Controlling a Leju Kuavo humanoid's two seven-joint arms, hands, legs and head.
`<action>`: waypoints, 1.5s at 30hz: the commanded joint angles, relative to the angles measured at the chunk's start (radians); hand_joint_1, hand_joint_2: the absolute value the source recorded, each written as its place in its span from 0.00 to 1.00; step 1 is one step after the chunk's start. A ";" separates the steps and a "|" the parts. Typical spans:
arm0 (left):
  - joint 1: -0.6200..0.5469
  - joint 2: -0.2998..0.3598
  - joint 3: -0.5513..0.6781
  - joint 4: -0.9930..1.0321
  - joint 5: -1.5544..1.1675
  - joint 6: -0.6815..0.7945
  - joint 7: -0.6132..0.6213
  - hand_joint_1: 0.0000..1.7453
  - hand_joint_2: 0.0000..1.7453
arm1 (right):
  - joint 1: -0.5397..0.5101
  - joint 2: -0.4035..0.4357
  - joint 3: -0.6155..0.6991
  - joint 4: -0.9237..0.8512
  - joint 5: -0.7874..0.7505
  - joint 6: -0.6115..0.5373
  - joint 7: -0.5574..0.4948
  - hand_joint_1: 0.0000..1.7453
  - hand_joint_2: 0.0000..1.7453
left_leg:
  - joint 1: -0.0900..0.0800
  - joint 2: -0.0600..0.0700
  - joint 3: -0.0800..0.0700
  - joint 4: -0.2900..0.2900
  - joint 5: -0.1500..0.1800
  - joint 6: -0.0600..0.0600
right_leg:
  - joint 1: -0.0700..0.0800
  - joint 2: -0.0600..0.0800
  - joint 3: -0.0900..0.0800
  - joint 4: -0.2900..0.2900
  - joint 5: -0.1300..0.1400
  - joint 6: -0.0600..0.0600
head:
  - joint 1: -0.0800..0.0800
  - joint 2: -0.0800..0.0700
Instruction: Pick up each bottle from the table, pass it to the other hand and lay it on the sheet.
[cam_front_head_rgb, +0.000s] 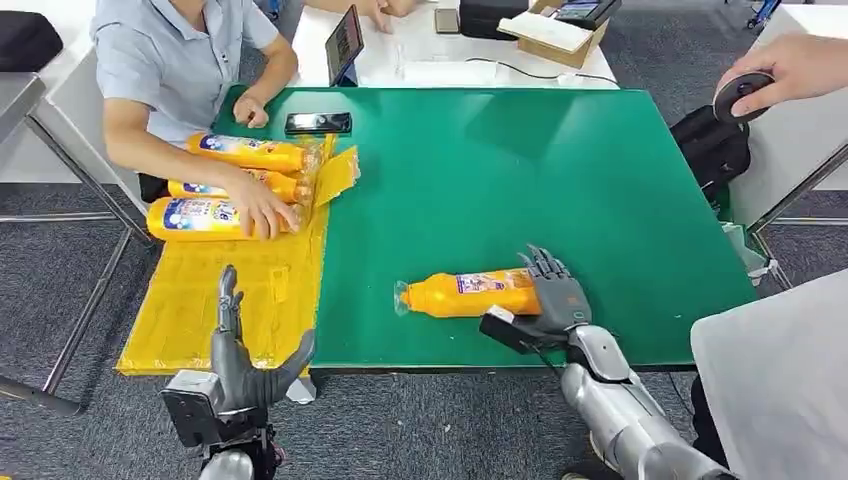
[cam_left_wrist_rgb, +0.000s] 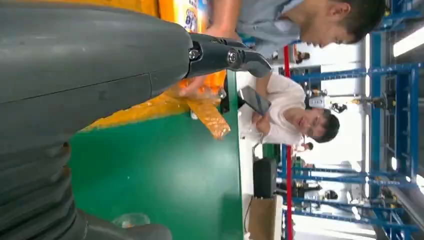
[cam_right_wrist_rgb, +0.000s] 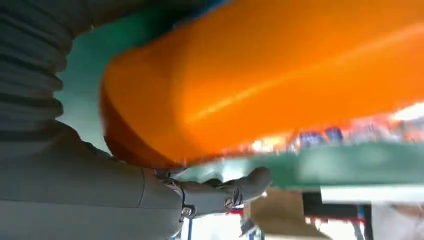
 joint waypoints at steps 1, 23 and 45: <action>-0.049 0.023 -0.024 0.084 -0.005 -0.011 0.009 0.00 1.00 | -0.041 0.041 0.010 0.179 -0.021 0.065 -0.020 1.00 1.00 | 0.001 -0.001 0.004 -0.002 0.000 -0.001 | 0.001 -0.002 0.005 -0.002 0.000 -0.002 | 0.000 0.000; 0.016 0.048 -0.009 0.040 0.086 -0.145 0.041 0.00 1.00 | 0.108 0.134 -0.106 0.022 -0.268 0.100 -0.234 1.00 1.00 | 0.002 0.003 0.013 -0.002 -0.002 -0.002 | 0.002 0.001 0.012 -0.002 -0.001 -0.002 | 0.000 0.000; 0.010 0.077 -0.147 0.108 0.207 -0.359 0.050 0.00 1.00 | 0.412 0.264 -0.084 -0.623 -0.681 0.079 -0.383 1.00 1.00 | 0.001 0.003 0.001 -0.001 -0.004 -0.002 | 0.001 0.003 0.000 0.001 -0.003 -0.002 | 0.000 0.000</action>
